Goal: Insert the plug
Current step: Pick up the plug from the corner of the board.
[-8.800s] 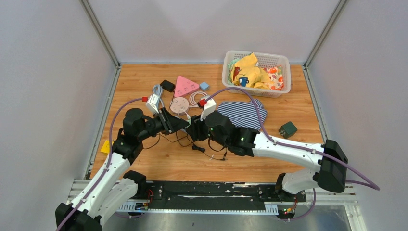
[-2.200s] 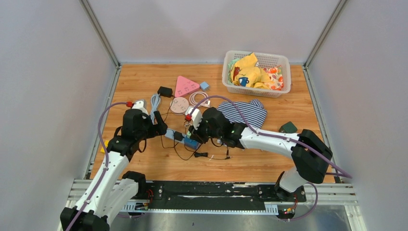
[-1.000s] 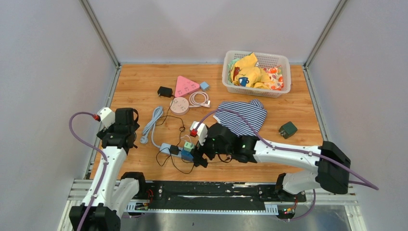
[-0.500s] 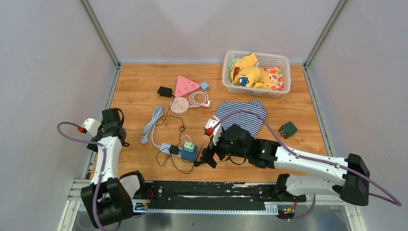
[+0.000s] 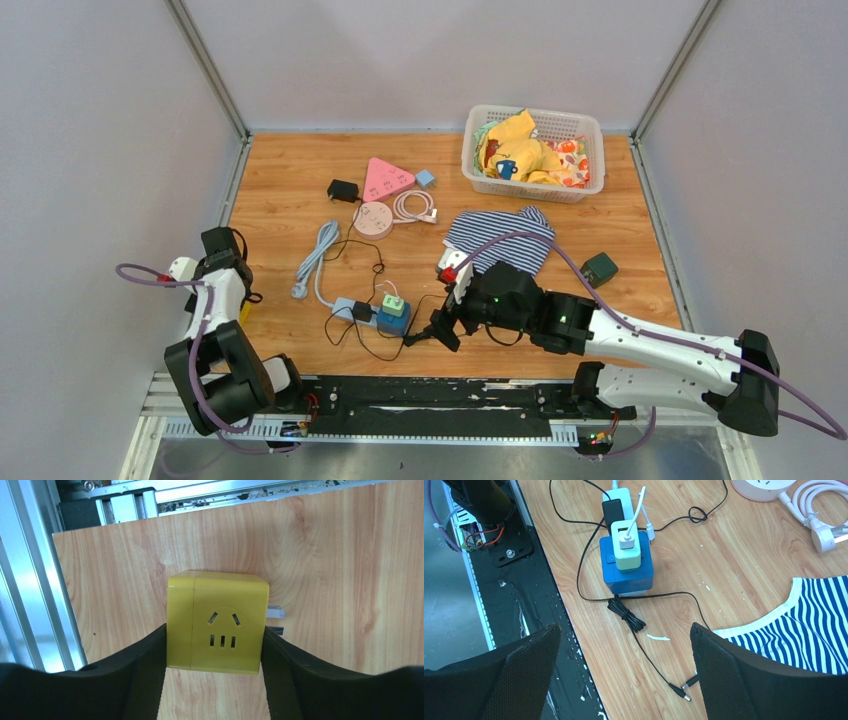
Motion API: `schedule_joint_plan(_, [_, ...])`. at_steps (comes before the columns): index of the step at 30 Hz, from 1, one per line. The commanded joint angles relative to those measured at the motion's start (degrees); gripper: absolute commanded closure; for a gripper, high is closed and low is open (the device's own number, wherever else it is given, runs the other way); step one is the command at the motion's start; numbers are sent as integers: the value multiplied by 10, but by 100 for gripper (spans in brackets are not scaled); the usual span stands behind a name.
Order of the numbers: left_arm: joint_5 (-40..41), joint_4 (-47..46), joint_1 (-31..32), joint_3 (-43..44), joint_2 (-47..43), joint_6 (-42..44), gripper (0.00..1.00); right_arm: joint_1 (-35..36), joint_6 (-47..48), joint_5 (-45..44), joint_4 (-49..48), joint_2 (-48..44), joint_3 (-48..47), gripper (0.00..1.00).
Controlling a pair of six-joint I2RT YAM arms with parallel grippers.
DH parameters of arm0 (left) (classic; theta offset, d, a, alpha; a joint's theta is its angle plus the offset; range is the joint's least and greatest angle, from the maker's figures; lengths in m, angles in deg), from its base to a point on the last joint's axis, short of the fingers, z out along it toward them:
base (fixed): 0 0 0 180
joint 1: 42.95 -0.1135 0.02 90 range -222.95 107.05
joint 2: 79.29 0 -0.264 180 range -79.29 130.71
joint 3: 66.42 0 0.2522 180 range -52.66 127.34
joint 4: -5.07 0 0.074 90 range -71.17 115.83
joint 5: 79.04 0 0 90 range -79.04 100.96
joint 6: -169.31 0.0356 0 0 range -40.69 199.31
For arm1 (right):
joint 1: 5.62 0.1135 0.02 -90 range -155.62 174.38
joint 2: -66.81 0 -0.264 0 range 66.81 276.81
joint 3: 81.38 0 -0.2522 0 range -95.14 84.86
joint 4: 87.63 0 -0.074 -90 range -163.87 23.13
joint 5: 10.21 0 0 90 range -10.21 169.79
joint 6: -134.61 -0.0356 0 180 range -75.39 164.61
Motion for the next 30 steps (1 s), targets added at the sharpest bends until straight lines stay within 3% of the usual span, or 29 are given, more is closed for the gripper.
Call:
schedule_joint_plan(1, [5,2,-5,-4,-11,-8,44,8,-1,-9,12,-1,4,2])
schedule_joint_plan(7, [-28,0,-6,-7,-50,5,80,8,-10,-24,9,1,3,2])
schedule_joint_plan(10, [-61,-7,-6,-5,-77,35,98,7,-21,-77,2,-5,6,2])
schedule_joint_plan(11, [-79,-15,-6,-5,-87,49,100,7,-24,-88,0,-9,7,1])
schedule_joint_plan(15, [-145,-40,-5,-8,-133,76,100,2,-36,-115,-9,-19,6,0])
schedule_joint_plan(23, [-393,-136,26,-18,-183,127,100,-12,-68,-139,-14,-52,-9,0])
schedule_joint_plan(30, [-611,-266,95,-18,-226,87,100,-22,-88,-164,-39,-45,-12,0])
